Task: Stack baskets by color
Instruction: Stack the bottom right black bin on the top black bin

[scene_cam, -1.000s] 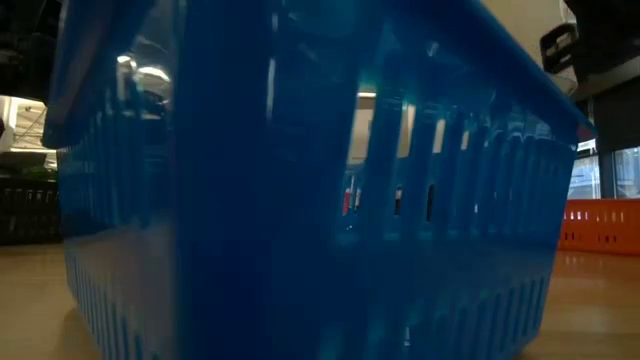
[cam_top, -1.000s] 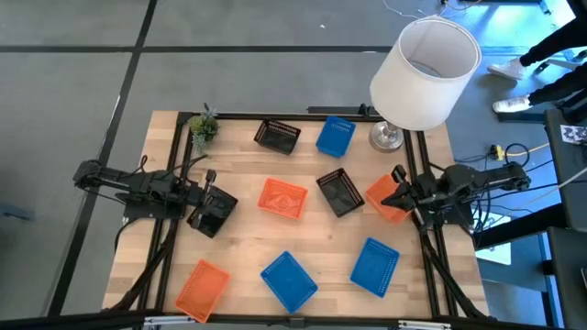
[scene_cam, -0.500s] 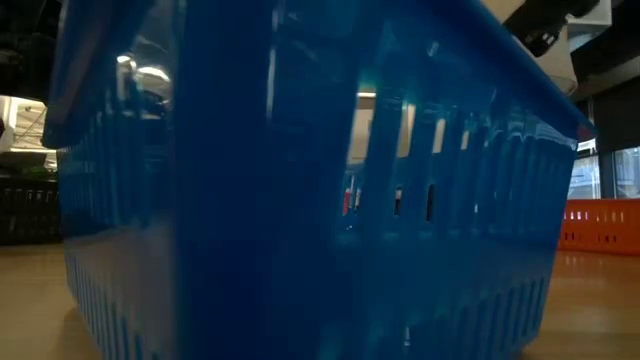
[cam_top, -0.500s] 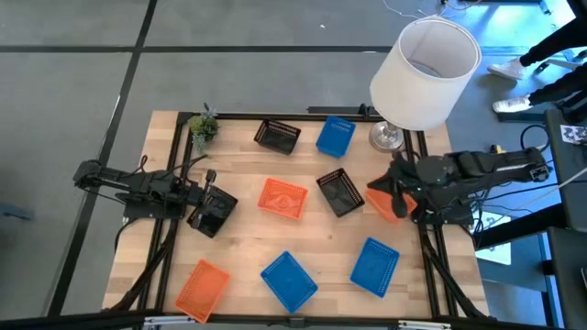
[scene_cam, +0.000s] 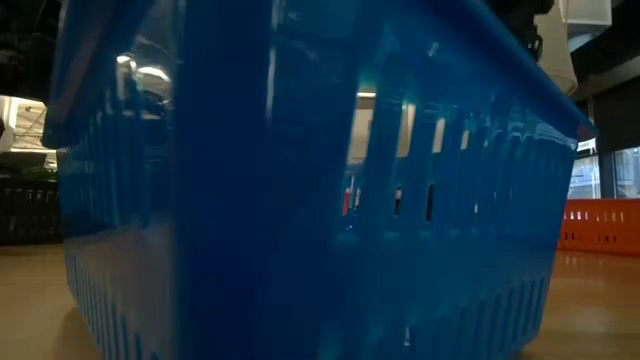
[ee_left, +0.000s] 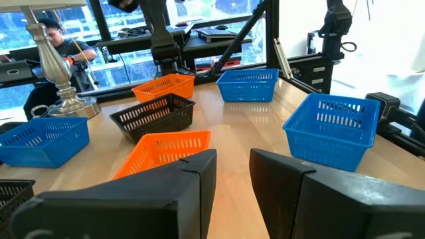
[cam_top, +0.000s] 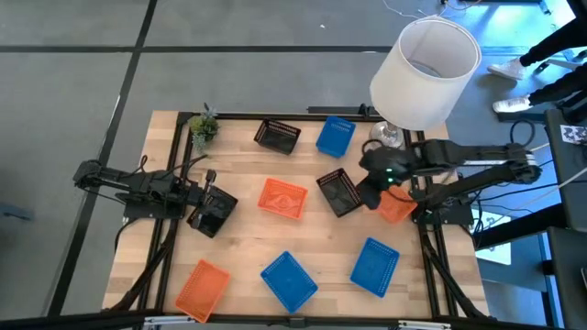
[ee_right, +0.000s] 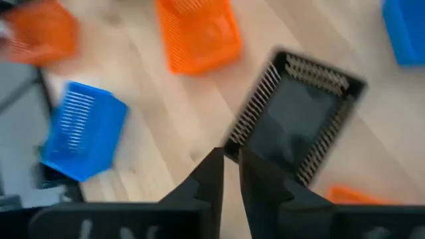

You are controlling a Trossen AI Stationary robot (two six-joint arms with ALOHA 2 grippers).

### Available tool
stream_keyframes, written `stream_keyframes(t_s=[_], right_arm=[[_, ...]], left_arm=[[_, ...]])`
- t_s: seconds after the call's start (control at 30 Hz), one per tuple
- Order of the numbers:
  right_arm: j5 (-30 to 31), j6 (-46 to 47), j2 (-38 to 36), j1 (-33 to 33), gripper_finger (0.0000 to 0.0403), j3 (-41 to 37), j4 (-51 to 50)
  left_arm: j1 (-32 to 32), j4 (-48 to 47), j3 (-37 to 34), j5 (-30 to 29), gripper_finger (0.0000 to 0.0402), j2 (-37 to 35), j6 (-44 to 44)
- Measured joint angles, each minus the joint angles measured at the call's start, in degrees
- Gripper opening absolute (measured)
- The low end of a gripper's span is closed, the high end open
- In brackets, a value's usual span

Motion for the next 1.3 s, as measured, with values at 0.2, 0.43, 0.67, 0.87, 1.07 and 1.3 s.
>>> stream_keyframes(t_s=[0.2, 0.43, 0.67, 0.87, 1.07, 1.3], right_arm=[[-7.53, 3.82, 7.51, -3.9, 0.0093, 0.72, -2.67], [-7.65, 3.0, 13.94, -8.15, 0.0121, 0.72, -2.27], [-4.49, 4.26, 18.91, -12.27, 0.0123, 0.72, -2.24], [1.05, 4.12, 23.03, -15.71, 0.0123, 0.72, -2.32], [1.07, 2.11, 27.21, -19.58, 0.0123, 0.72, -2.31], [0.59, -2.11, 31.23, -21.79, 0.0123, 0.72, -0.64]], left_arm=[[0.0, 0.0, 0.0, 0.02, 0.0085, -0.02, -0.02], [0.0, 0.0, 0.0, 0.02, 0.0085, -0.01, -0.01], [0.02, 0.0, 0.0, 0.02, 0.0085, -0.02, -0.02], [0.0, 0.0, 0.0, 0.02, 0.0085, -0.02, 0.0], [0.02, 0.02, 0.0, 0.02, 0.0085, 0.0, -0.02], [0.02, 0.02, 0.0, 0.21, 0.0085, 0.0, -0.02]])
